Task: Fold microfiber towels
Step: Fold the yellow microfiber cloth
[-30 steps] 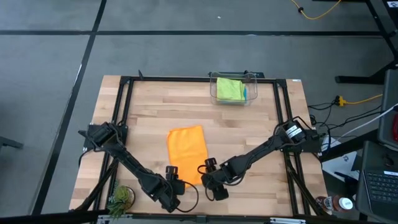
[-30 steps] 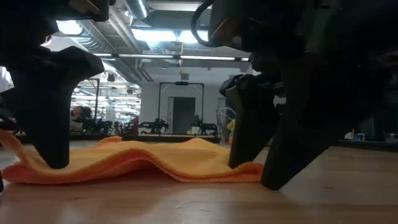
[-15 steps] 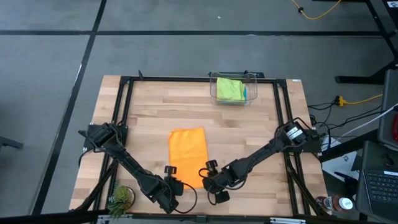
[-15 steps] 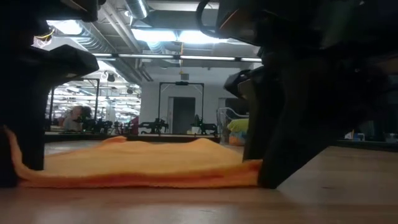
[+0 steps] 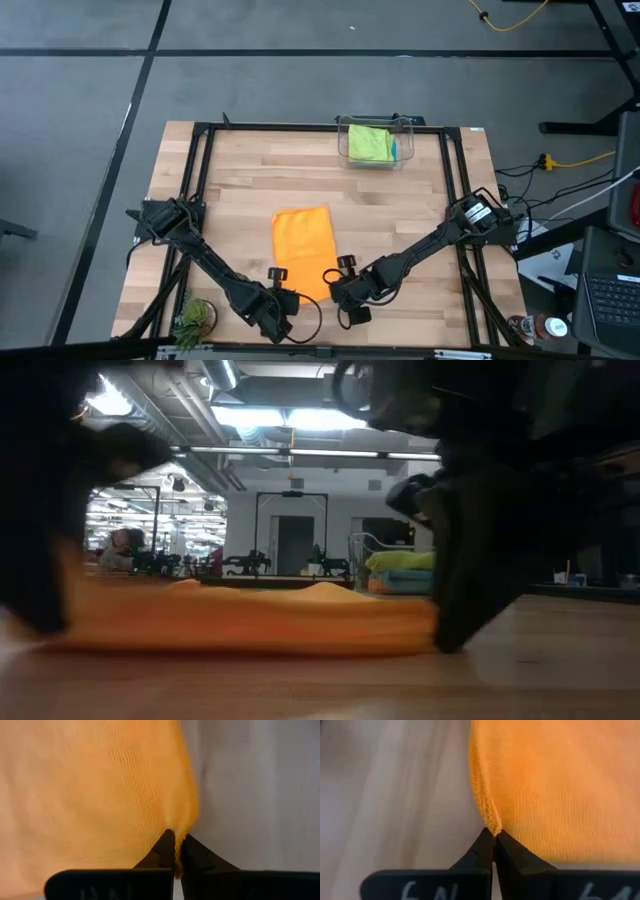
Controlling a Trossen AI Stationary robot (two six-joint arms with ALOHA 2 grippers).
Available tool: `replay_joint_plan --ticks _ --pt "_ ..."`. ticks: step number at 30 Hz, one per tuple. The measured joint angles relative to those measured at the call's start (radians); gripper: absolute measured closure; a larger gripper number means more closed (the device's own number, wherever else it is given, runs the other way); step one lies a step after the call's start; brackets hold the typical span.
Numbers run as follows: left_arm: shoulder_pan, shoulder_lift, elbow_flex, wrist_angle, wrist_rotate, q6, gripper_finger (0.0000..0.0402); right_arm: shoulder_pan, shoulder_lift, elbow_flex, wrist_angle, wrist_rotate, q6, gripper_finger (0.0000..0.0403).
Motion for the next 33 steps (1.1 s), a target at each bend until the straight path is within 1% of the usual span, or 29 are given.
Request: replay_joint_plan --ticks 7,12,16,18,21,24,27,30,33 --pt "-0.025 -0.004 0.1 0.003 0.02 -0.003 0.0401 0.05 -0.096 0.002 -0.039 -0.021 0.113 0.0397" --pt "-0.045 -0.005 0.192 0.006 0.02 -0.003 0.0401 0.108 -0.109 0.002 -0.035 -0.028 0.158 0.0397" --pt "-0.06 -0.007 0.259 0.005 0.019 0.003 0.0401 0.139 -0.111 0.046 -0.048 -0.028 0.185 0.0397" --pt "-0.066 -0.007 0.28 0.002 0.011 0.03 0.0401 0.147 -0.111 0.077 -0.057 0.004 0.149 0.0397" --pt "-0.068 -0.007 0.299 -0.015 -0.019 0.076 0.0401 0.15 -0.111 0.122 -0.097 0.104 0.079 0.0397" --pt "-0.07 -0.008 0.311 -0.113 -0.045 0.072 0.0401 0.141 -0.113 0.147 -0.128 0.213 0.031 0.0397" --pt "-0.07 -0.008 0.312 -0.254 -0.059 0.003 0.0401 0.11 -0.113 0.147 -0.133 0.282 -0.007 0.0397" --pt "-0.07 -0.008 0.312 -0.381 -0.092 -0.064 0.0401 0.067 -0.112 0.14 -0.124 0.306 -0.024 0.0397" --pt "-0.064 -0.009 0.301 -0.437 -0.123 -0.088 0.0401 0.018 -0.089 0.138 -0.12 0.3 -0.024 0.0397"
